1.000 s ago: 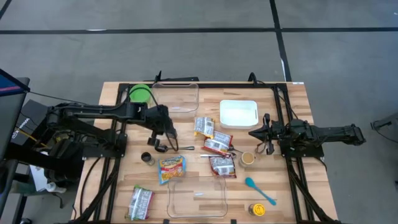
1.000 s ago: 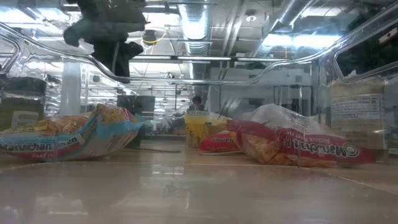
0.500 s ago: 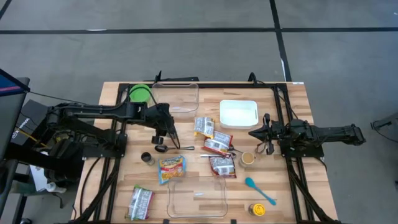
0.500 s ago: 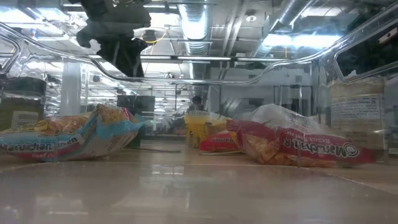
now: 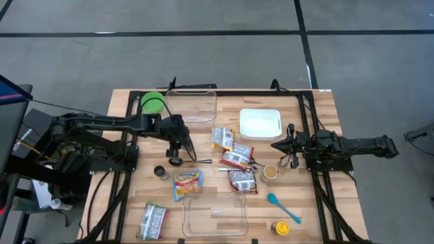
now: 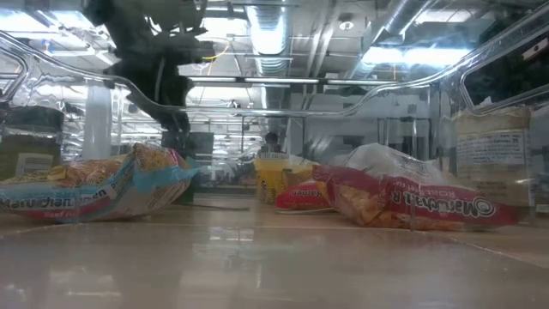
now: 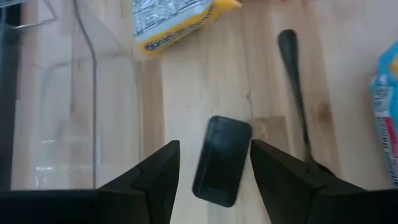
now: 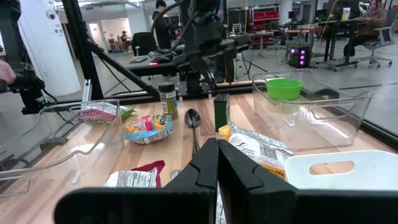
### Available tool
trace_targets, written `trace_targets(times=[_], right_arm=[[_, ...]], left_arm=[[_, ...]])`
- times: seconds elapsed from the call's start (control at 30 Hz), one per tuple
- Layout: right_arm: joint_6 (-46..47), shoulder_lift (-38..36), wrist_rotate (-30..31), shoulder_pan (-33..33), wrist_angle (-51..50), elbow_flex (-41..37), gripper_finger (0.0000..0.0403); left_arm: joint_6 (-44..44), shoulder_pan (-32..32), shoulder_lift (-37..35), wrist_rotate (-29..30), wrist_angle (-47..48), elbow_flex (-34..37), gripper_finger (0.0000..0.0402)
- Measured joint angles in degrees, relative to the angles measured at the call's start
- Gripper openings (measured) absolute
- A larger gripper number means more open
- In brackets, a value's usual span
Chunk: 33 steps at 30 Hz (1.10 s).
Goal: Pick & Place Food Item
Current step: Put the black seasoning can into the top transparent bin
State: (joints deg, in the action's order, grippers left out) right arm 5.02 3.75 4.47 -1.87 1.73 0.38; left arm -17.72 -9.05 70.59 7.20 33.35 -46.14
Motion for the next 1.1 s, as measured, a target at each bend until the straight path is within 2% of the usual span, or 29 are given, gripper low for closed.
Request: trace_targets(times=[0.4, 0.83, 0.97, 1.1], right_arm=[[0.0, 0.0, 0.0, 0.0, -0.01, 0.0, 0.0], [0.0, -0.01, 0.0, 0.0, 0.02, 0.0, 0.0], [0.0, -0.02, -0.02, 0.0, 0.03, 0.0, 0.0], [0.0, -0.02, 0.0, -0.02, 0.0, -0.01, 0.0]], left_arm=[[-0.13, -2.46, -0.07, -4.66, -6.51, 5.49, 0.0188], [-2.64, -2.5, -2.09, -4.87, -7.6, 5.88, 0.0178], [-2.62, -2.5, -2.19, -8.18, -7.78, 5.89, 0.0173], [-2.81, -2.5, -2.19, -8.6, -8.49, 5.88, 0.017]])
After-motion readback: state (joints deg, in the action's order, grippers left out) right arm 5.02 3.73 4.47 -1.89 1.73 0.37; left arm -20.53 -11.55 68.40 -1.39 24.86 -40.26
